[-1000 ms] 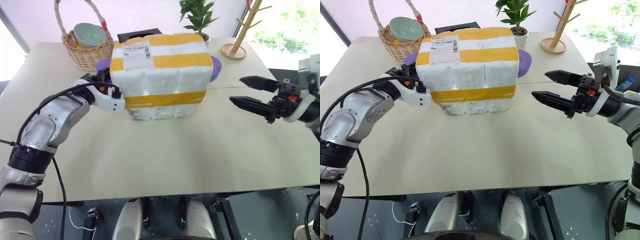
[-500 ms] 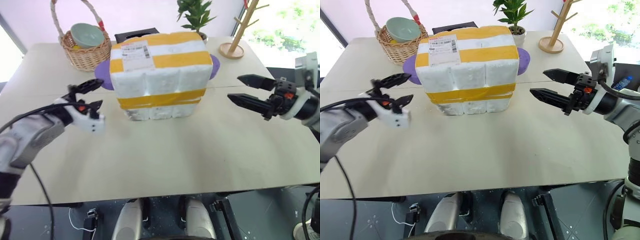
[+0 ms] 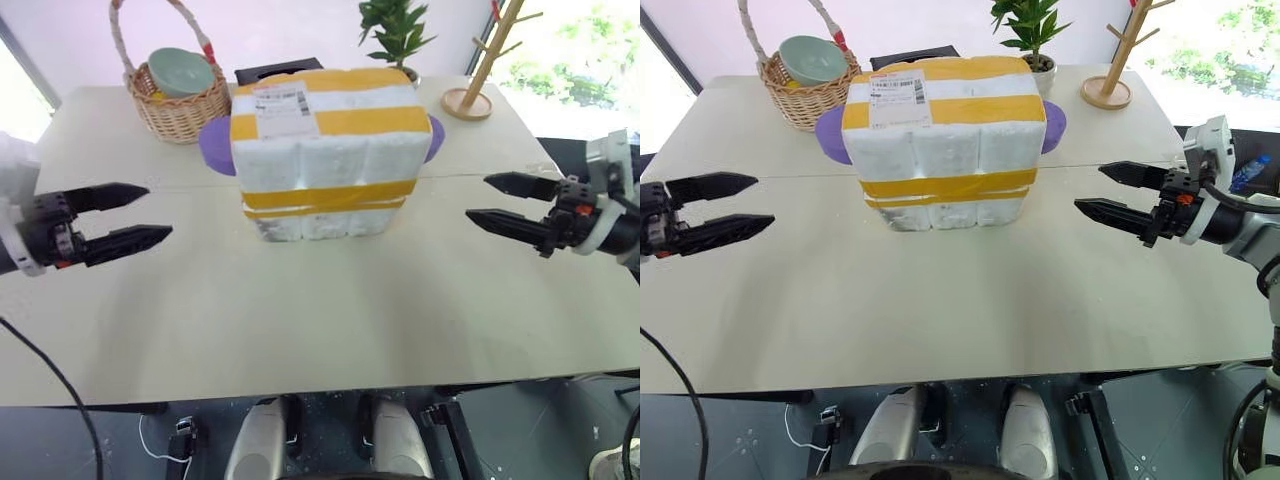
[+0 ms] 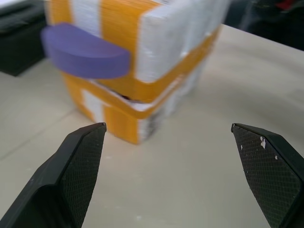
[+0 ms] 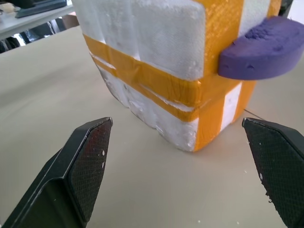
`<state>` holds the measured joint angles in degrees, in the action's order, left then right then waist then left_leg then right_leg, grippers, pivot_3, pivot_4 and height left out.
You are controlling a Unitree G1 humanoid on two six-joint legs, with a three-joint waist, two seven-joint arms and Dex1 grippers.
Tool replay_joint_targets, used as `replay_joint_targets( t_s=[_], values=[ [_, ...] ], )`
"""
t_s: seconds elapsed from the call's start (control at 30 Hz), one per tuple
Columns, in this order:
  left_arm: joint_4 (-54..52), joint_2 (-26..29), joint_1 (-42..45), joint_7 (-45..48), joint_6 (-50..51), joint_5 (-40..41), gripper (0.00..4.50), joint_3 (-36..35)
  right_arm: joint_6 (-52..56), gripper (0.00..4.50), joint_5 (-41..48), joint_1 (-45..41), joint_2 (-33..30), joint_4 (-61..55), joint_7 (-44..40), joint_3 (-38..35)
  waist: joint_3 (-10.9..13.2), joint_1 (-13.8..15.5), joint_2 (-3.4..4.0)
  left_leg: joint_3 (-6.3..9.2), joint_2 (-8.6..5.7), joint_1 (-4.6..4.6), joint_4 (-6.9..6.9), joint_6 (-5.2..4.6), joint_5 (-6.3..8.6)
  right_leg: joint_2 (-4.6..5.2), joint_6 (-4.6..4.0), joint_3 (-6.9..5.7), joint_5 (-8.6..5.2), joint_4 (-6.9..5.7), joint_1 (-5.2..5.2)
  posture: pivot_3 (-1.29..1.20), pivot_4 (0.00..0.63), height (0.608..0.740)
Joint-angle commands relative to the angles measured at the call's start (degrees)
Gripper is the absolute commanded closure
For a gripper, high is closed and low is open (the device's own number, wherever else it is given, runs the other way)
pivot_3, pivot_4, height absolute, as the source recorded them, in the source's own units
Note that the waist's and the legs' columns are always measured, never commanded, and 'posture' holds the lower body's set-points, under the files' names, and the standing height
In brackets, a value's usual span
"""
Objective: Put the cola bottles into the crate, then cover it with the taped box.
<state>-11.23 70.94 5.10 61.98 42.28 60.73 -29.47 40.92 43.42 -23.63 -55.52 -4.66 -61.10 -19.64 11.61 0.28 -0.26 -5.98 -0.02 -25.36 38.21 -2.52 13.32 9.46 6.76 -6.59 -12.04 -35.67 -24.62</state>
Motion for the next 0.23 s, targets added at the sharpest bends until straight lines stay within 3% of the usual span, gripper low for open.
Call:
replay_joint_targets(
  t_s=[0.03, 0.23],
  values=[
    [1.58, 1.53, 3.01, 4.04, 2.14, -0.18, 0.08, 0.02, -0.36, 0.00, -0.06, -2.18, -1.00, -0.17, -0.14, -0.69, 0.00, -0.03, 0.00, 0.00, 0.01, 0.00, -0.01, 0.01, -0.01, -0.01, 0.00, 0.00, 0.00, 0.00, 0.00, 0.00, 0.150, 0.736],
    [3.50, 0.75, 6.09, 5.97, 1.94, -4.04, 0.08, 0.28, -0.20, 0.00, 0.04, -3.12, -0.85, -0.25, -0.21, -0.02, 0.00, 0.11, 0.00, 0.00, 0.02, -0.02, -0.01, -0.15, 0.10, -0.01, -0.01, 0.00, 0.01, 0.18, 0.03, 0.00, 0.150, 0.736]
  ],
)
